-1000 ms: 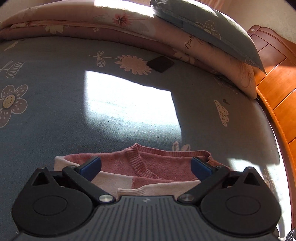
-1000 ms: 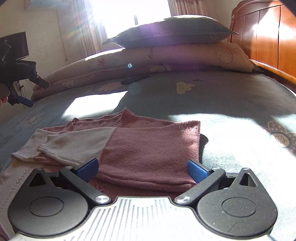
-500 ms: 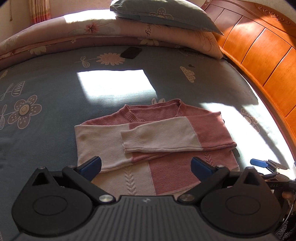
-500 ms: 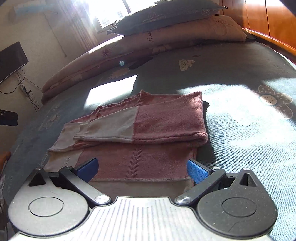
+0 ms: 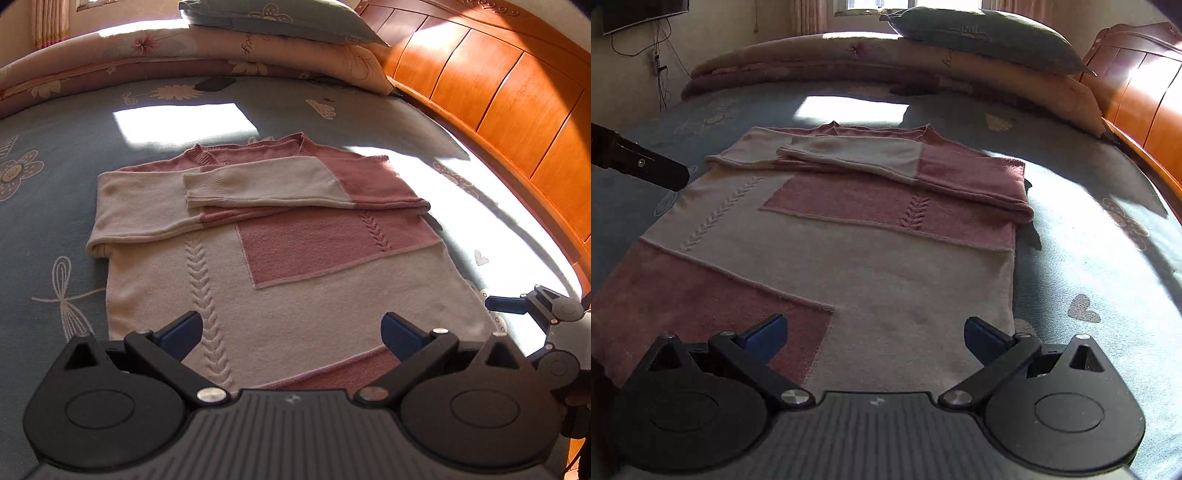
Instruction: Fold clothes
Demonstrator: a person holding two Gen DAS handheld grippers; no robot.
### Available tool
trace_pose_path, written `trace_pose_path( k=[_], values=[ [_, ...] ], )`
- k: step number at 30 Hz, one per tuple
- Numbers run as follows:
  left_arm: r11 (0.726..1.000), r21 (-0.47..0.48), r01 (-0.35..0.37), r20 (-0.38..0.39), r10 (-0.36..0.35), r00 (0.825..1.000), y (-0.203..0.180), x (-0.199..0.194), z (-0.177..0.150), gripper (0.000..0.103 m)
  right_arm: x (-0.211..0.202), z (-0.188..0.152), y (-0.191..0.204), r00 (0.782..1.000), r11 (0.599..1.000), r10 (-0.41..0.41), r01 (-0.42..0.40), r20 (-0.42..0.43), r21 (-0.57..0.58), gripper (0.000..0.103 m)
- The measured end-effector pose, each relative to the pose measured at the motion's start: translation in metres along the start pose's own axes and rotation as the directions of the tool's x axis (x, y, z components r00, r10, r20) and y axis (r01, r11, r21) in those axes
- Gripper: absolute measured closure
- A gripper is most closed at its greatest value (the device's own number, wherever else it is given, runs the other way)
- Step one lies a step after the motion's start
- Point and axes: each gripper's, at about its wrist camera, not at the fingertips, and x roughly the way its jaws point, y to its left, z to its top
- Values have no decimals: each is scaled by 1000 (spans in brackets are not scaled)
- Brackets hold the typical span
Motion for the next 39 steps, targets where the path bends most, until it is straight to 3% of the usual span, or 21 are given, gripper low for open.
trace_pose_path(
  k=[4, 5, 7, 10, 17, 22, 24, 28, 34, 36, 39],
  values=[
    [998, 38, -54, -5, 54, 999, -10, 24, -40, 1, 13, -24, 23, 1000, 998, -15, 14, -13, -59, 0],
    [999, 20, -46, -18, 47, 999, -9, 29, -47, 1, 20, -29, 23, 999, 999, -14, 12, -49, -43, 0],
    [1000, 0, -31, -32, 31, 999, -6, 34, -57, 1, 20, -38, 18, 1000, 1000, 8, -7, -18, 13, 0],
    [996, 57, -63, 23, 62, 998, -12, 35, -67, 0, 18, -47, 15, 1000, 1000, 8, -9, 17, 14, 0],
    [997, 12, -72, 30, 72, 997, -17, 18, -72, 1, -2, -63, 10, 1000, 997, -11, 9, 28, 71, 0],
    [998, 65, -4, 74, -1, 997, -35, 8, -84, 1, -18, -74, -1, 997, 994, 18, -26, 76, 105, 0],
    [996, 84, -3, 60, -2, 998, -42, 13, -91, 1, -12, -77, -4, 998, 993, 23, -28, 51, 113, 0],
    [991, 131, -25, 62, 17, 998, -50, 10, -103, 1, -12, -86, -2, 996, 996, 19, -27, 92, 88, 0],
    [990, 121, 77, 99, -89, 991, -53, -13, -107, 1, -14, -92, -6, 991, 994, 33, -46, 127, 100, 0],
    [986, 125, 107, 91, -119, 989, -58, -11, -107, 1, -13, -92, -6, 991, 994, 28, -42, 133, 101, 0],
    [990, 58, 132, 54, -135, 989, -57, -1, -112, 1, -14, -93, -6, 990, 994, 27, -41, 137, 103, 0]
  ],
)
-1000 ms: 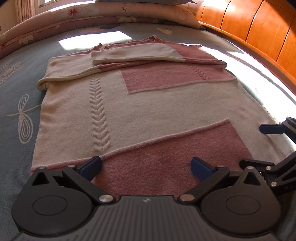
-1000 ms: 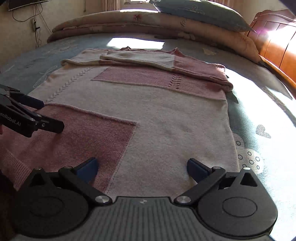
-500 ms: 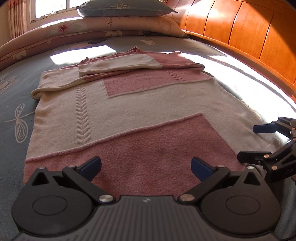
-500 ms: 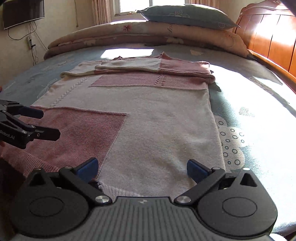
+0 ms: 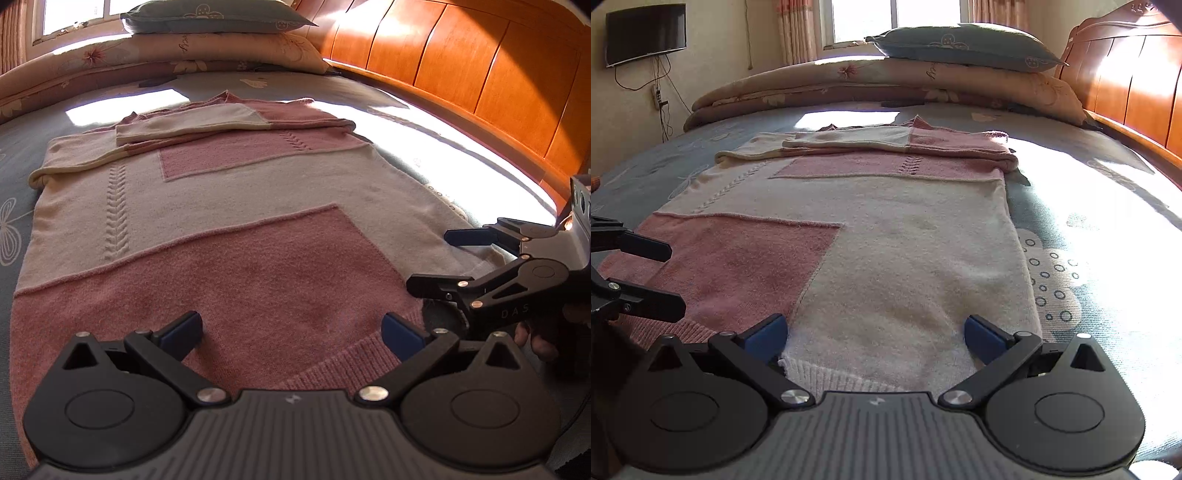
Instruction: Fold clothes
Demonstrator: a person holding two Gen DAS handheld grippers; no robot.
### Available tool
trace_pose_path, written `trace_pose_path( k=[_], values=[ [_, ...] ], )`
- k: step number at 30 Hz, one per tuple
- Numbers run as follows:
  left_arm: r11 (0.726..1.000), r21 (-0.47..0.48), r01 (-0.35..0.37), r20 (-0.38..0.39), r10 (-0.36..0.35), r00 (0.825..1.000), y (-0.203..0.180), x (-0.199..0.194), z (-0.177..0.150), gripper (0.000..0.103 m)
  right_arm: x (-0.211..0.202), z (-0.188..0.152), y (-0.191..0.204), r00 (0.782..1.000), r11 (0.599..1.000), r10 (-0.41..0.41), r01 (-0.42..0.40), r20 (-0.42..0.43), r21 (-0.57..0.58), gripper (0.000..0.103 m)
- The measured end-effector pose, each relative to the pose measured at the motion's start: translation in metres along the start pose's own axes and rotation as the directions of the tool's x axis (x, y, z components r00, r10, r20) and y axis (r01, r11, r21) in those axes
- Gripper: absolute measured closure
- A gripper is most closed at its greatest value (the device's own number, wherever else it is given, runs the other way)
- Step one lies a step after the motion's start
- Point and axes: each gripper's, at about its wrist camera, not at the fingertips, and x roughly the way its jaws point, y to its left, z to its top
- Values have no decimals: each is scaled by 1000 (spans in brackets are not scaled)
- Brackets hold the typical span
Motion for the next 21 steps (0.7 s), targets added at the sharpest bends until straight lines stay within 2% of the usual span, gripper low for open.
trace_pose_path(
  k=[5, 10, 14, 18, 21],
  values=[
    [998, -65, 16, 5, -15, 1000, 6, -4, 0, 1, -3, 2, 0, 1000, 1000, -11, 11, -4, 6, 0],
    [990, -130, 45, 7, -45, 999, 17, -3, 4, 1, -3, 26, -19, 997, 994, -1, -7, 78, 108, 0],
    [992, -122, 34, 7, -33, 999, 16, -2, 4, 1, 20, 39, -37, 999, 982, 29, -32, 19, 188, 0],
    [993, -109, 41, 17, -40, 999, 16, -3, 1, 1, 15, 29, -40, 1000, 980, 30, -30, 4, 197, 0],
    [992, -119, 46, 8, -45, 999, 18, -3, 4, 1, 0, 11, -41, 999, 982, 37, -43, 33, 184, 0]
  ],
)
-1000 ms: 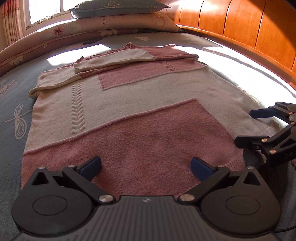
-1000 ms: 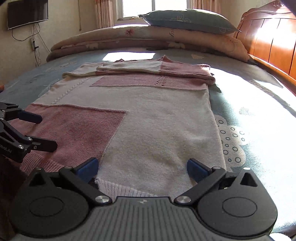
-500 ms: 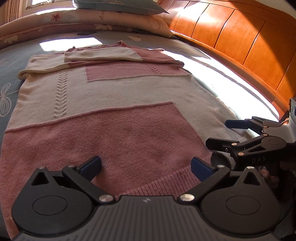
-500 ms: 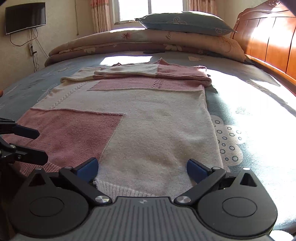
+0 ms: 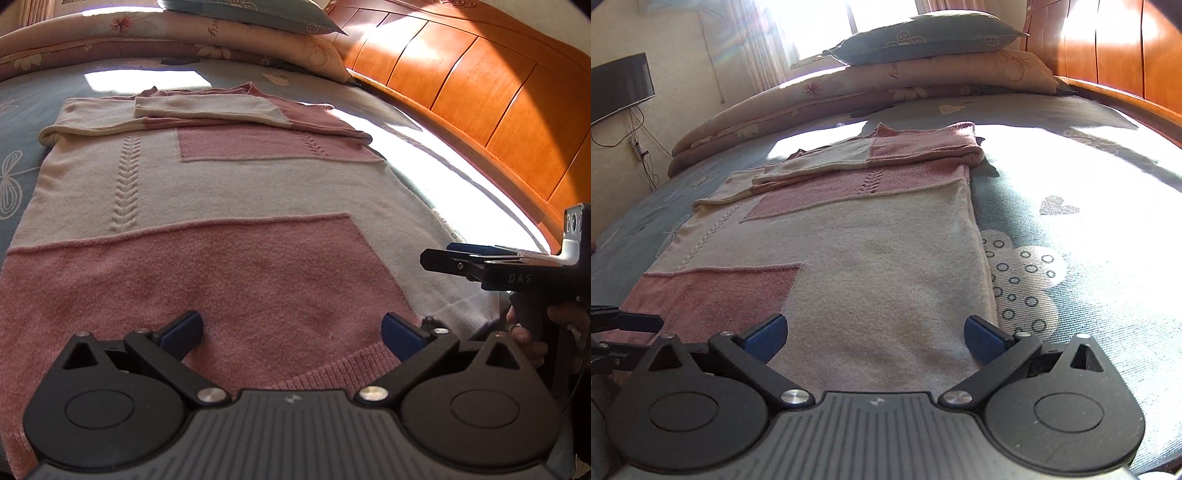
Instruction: Fold clothes
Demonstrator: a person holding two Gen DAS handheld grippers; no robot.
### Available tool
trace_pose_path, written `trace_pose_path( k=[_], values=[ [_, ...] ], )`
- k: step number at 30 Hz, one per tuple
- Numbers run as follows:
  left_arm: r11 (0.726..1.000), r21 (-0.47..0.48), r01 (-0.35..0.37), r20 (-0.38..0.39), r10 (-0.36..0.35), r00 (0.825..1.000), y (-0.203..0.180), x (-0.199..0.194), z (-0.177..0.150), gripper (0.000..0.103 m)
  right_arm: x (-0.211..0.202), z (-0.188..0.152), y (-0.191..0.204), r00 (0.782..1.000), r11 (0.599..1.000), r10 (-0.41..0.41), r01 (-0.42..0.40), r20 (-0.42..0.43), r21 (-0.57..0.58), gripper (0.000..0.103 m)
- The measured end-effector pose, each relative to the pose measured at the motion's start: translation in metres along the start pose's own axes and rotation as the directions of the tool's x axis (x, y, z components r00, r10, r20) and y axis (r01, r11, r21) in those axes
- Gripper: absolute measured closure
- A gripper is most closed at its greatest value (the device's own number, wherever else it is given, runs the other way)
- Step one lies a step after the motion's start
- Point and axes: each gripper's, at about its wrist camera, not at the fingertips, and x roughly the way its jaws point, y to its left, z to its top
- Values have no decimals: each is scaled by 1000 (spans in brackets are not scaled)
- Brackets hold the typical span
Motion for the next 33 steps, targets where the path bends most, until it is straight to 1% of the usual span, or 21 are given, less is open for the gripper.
trace_pose_path(
  k=[1, 3, 7, 9, 12, 14, 17, 18, 20, 22, 25, 27, 29, 30, 33],
  values=[
    [1000, -4, 0, -6, 0, 1000, 0, 0, 2, 1, -5, -6, -1, 1000, 1000, 8, -8, 13, -5, 0],
    [1000, -11, -2, -15, 2, 1000, -2, 0, 7, 1, -13, -9, -5, 999, 998, 35, -36, 34, 44, 0],
    [999, 26, 22, 11, -22, 1000, -14, -2, 30, 1, -17, -10, -11, 996, 991, 60, -68, 64, 117, 0],
    [999, 38, 39, 14, -40, 999, -22, 1, 48, 1, -18, -10, -10, 996, 991, 55, -63, 75, 119, 0],
    [995, 35, 92, 0, -93, 996, -34, 12, 78, 1, -20, -13, -5, 995, 993, 40, -50, 94, 106, 0],
    [990, 35, 137, -17, -137, 990, -44, 23, 100, 1, -22, -14, 1, 993, 996, 38, -46, 110, 72, 0],
    [975, 26, 221, -62, -219, 974, -63, 50, 134, 1, -23, -15, 8, 991, 999, 24, -27, 133, 28, 0],
    [969, 19, 248, -77, -245, 966, -70, 60, 145, 1, -21, -14, 8, 992, 999, 29, -33, 126, 25, 0],
    [963, 15, 268, -97, -265, 959, -85, 84, 162, 1, -17, -13, 7, 994, 999, 37, -40, 104, 29, 0],
    [958, 2, 286, -134, -283, 950, -99, 112, 175, 1, -15, -13, 5, 996, 998, 35, -39, 87, 40, 0],
    [944, -71, 323, -194, -331, 923, -111, 153, 186, 1, -15, -14, 2, 995, 997, 47, -52, 85, 58, 0],
    [936, -110, 333, -220, -350, 911, -117, 176, 189, 1, -15, -14, -2, 994, 995, 62, -69, 87, 74, 0],
    [932, -139, 334, -239, -359, 902, -123, 194, 190, 1, -16, -14, -5, 993, 993, 75, -83, 89, 86, 0],
    [927, -155, 342, -254, -372, 893, -126, 203, 188, 1, -16, -14, -6, 993, 992, 81, -89, 89, 92, 0],
    [928, -154, 340, -299, -372, 879, -136, 217, 187, 1, -16, -13, -9, 991, 989, 93, -103, 91, 105, 0]
  ],
)
